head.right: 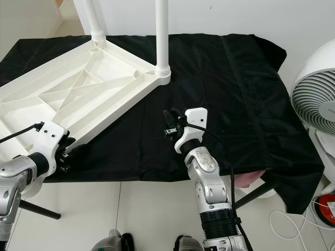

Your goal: Building children table

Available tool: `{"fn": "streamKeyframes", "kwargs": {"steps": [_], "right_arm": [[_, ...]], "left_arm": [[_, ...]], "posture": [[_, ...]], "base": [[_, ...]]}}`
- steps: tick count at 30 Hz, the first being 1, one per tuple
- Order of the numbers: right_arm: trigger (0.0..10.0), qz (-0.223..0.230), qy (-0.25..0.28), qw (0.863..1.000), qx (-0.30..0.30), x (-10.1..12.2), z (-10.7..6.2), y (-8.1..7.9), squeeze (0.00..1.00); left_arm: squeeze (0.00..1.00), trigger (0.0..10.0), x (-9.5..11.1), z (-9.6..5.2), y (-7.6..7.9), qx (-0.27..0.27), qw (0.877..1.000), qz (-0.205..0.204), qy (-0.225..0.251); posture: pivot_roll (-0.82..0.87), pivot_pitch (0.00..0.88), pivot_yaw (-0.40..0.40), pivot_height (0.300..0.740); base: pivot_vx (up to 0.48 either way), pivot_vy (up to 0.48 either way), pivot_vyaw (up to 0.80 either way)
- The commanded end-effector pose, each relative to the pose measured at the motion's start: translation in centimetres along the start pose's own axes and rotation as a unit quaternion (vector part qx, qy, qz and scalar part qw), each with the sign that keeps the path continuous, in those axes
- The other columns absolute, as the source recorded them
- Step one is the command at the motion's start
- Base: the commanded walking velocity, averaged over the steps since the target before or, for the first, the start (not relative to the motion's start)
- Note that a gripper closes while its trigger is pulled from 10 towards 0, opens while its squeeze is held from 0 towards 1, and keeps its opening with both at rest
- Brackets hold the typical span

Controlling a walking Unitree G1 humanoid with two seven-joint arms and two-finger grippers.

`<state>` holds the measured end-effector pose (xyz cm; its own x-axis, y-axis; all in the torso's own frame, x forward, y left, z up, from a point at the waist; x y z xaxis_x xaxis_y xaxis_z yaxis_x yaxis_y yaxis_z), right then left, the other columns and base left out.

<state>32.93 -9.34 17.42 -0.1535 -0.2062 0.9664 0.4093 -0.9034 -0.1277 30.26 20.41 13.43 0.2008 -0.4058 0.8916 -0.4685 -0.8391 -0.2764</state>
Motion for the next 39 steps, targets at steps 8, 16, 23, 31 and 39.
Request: {"fn": "streamKeyframes", "kwargs": {"steps": [8,16,23,31,39], "right_arm": [[10.0,0.001,-0.006,1.000,-0.001,-0.3,-0.2,0.0,0.00],[10.0,0.000,-0.004,1.000,-0.004,-0.2,-0.2,0.0,0.00],[10.0,0.001,-0.003,1.000,-0.001,-0.2,0.0,-0.1,0.00],[10.0,0.000,-0.006,1.000,0.002,-0.4,0.1,-0.3,0.00],[10.0,-0.007,-0.005,1.000,0.006,-0.3,0.7,-0.2,0.00]], "left_arm": [[0.00,0.0,1.3,2.1,0.7,0.021,1.000,-0.001,0.015],[0.00,0.0,3.4,3.8,1.7,0.007,0.999,0.013,0.045],[0.00,10.0,4.6,4.1,1.7,0.009,0.997,0.026,0.068],[1.00,10.0,5.9,1.1,0.5,-0.002,0.989,-0.010,0.146],[0.00,10.0,6.7,-1.9,2.2,-0.039,0.972,-0.039,0.227]], "posture": [[-0.04,0.130,0.062,0.740],[-0.04,0.126,0.064,0.740],[-0.04,0.123,0.063,0.740],[-0.03,0.121,0.058,0.740],[0.00,0.128,0.041,0.740]], "base": [[0.000,0.000,0.00],[0.000,0.000,0.00],[0.000,0.000,0.00],[0.000,0.000,0.00],[0.000,0.000,0.00]]}}
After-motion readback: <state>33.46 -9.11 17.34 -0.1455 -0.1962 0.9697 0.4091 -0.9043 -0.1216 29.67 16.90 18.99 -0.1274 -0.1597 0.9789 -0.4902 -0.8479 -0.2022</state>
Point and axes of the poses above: a point about 5 cm out from each wrist's last joint towards the gripper, its own z axis pointing out of the wrist towards the gripper, its own x axis along the axis of the wrist's last joint, y = z × x, the point moved 3 cm from there along z, pointing out of the wrist towards the gripper, and after that the axes turned 2 degrees about z, right-handed, at the moved point
